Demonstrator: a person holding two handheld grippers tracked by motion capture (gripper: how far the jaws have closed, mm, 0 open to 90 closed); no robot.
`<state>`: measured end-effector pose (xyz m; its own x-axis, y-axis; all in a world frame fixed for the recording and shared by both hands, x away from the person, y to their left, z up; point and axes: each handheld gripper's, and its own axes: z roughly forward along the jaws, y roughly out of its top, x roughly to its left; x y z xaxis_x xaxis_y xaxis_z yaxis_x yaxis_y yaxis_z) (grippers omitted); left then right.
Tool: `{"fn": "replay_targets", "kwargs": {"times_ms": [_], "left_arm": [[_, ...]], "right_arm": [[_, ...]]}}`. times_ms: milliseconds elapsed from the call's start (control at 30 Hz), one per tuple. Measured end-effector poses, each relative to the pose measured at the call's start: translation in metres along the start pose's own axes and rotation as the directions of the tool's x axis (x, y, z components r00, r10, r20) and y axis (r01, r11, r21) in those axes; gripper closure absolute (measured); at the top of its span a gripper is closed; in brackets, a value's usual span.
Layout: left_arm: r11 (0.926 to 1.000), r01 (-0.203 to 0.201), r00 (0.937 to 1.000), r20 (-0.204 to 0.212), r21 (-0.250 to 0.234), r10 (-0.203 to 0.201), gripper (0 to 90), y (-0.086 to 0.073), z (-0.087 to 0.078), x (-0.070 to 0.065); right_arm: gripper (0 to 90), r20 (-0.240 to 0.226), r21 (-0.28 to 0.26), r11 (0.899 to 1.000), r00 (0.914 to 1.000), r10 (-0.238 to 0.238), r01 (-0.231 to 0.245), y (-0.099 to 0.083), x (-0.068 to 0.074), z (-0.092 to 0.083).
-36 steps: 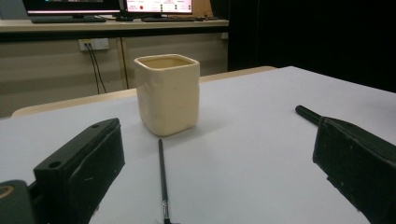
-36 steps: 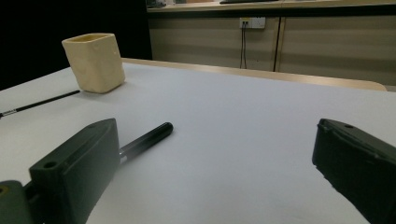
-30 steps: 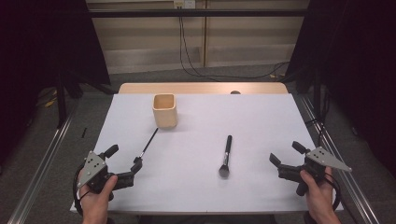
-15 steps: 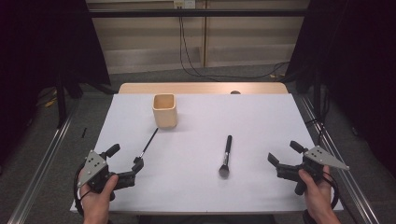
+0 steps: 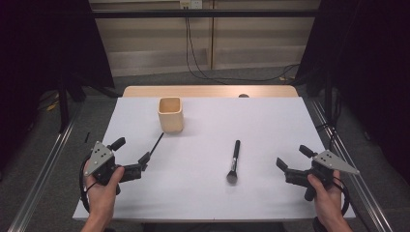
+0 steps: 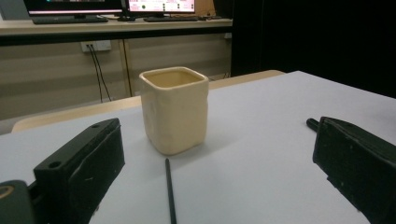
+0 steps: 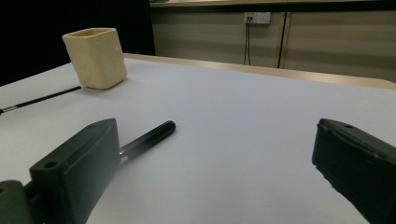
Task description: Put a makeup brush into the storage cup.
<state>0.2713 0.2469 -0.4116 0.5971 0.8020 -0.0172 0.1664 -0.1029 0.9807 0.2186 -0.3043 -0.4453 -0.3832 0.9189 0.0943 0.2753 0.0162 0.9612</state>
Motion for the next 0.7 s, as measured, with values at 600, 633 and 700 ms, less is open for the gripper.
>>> {"fn": "replay_targets", "kwargs": {"times_ms": [600,633,700], "left_arm": [[0.9999,0.008,0.9994,-0.033,0.011,-0.008,1.9,0.02,0.027,0.027],[1.0,0.005,0.9992,-0.04,0.007,-0.005,1.9,0.021,0.029,0.028],[0.9999,0.001,0.9993,-0.038,0.012,0.0,1.8,0.022,0.033,0.03]], "right_arm": [[0.0,0.01,-0.004,1.0,0.9999,0.011,-0.01,-0.001,-0.002,-0.001],[0.0,0.01,-0.004,1.0,0.9999,0.008,-0.008,-0.001,-0.002,-0.001],[0.0,0.012,-0.005,1.0,0.9999,0.007,-0.007,-0.001,-0.001,-0.001]]}}
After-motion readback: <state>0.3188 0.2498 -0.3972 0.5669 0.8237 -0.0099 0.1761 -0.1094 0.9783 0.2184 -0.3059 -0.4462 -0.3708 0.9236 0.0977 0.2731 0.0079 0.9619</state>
